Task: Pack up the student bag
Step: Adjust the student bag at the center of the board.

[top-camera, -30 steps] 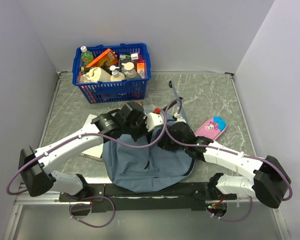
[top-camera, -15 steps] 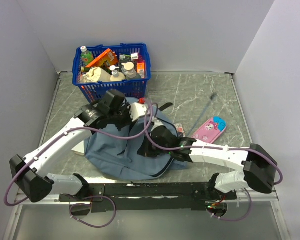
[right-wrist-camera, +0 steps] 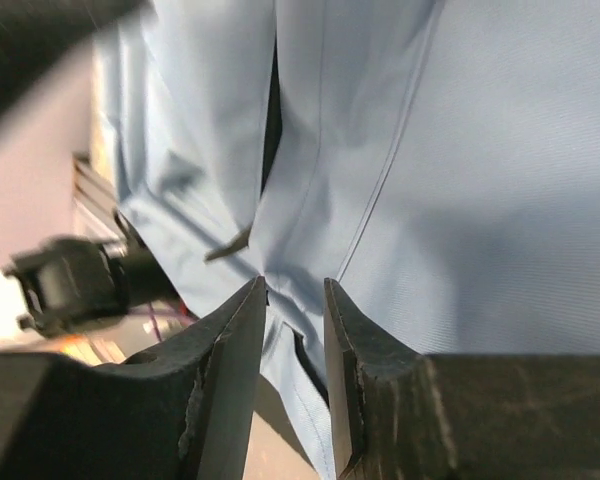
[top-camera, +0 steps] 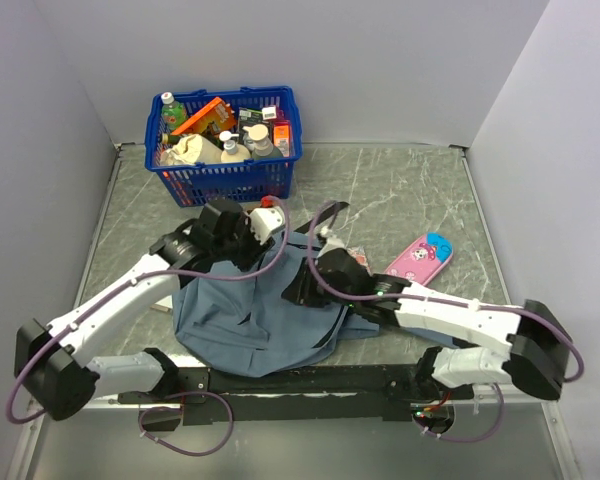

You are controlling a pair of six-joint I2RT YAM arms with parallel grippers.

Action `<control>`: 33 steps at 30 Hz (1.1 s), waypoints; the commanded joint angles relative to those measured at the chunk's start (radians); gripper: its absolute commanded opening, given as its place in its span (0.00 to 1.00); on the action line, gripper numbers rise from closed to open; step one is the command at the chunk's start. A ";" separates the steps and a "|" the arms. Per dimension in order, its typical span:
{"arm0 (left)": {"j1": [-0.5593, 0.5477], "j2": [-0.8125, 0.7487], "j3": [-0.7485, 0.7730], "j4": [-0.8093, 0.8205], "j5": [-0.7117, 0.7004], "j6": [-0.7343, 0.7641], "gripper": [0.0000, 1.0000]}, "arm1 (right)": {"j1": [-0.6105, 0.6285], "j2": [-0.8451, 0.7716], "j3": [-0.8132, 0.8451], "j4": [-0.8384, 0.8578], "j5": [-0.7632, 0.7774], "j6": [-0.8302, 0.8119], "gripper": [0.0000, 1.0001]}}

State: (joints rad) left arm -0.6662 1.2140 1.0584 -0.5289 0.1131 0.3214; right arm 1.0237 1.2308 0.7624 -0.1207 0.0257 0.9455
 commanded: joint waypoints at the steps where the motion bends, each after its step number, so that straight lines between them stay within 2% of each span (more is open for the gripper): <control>1: -0.073 -0.067 -0.096 0.104 -0.110 -0.177 0.49 | -0.056 -0.093 -0.047 -0.004 0.057 0.006 0.38; 2: -0.116 -0.071 -0.151 0.112 -0.218 -0.171 0.49 | -0.063 -0.102 -0.051 -0.005 0.059 0.007 0.38; 3: -0.189 -0.086 -0.179 0.125 -0.258 -0.167 0.49 | -0.074 -0.122 -0.055 -0.010 0.063 0.006 0.38; 9: -0.294 -0.065 -0.264 0.197 -0.468 -0.183 0.52 | -0.171 -0.203 -0.101 -0.030 0.045 0.001 0.40; 10: -0.305 -0.056 -0.270 0.205 -0.495 -0.179 0.64 | -0.184 -0.212 -0.113 -0.033 0.040 -0.005 0.41; 12: -0.332 -0.012 -0.278 0.222 -0.564 -0.168 0.76 | -0.214 -0.237 -0.129 -0.028 0.030 -0.007 0.41; 16: -0.340 0.054 -0.262 0.254 -0.610 -0.148 0.72 | -0.244 -0.258 -0.156 -0.017 0.013 -0.007 0.42; 21: -0.372 0.108 -0.259 0.237 -0.644 -0.153 0.72 | -0.257 -0.249 -0.155 -0.020 -0.007 -0.016 0.42; 24: -0.375 0.105 -0.268 0.218 -0.684 -0.128 0.69 | -0.267 -0.243 -0.155 -0.016 -0.021 -0.022 0.42; 27: -0.407 0.088 -0.267 0.181 -0.727 -0.133 0.72 | -0.275 -0.234 -0.147 -0.016 -0.023 -0.030 0.42; 33: -0.466 0.007 -0.368 0.288 -0.906 0.016 0.66 | -0.286 -0.209 -0.138 -0.002 -0.056 -0.037 0.42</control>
State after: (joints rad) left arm -1.1118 1.2766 0.7361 -0.3038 -0.6376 0.2394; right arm 0.7471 1.0138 0.6128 -0.1497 -0.0055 0.9218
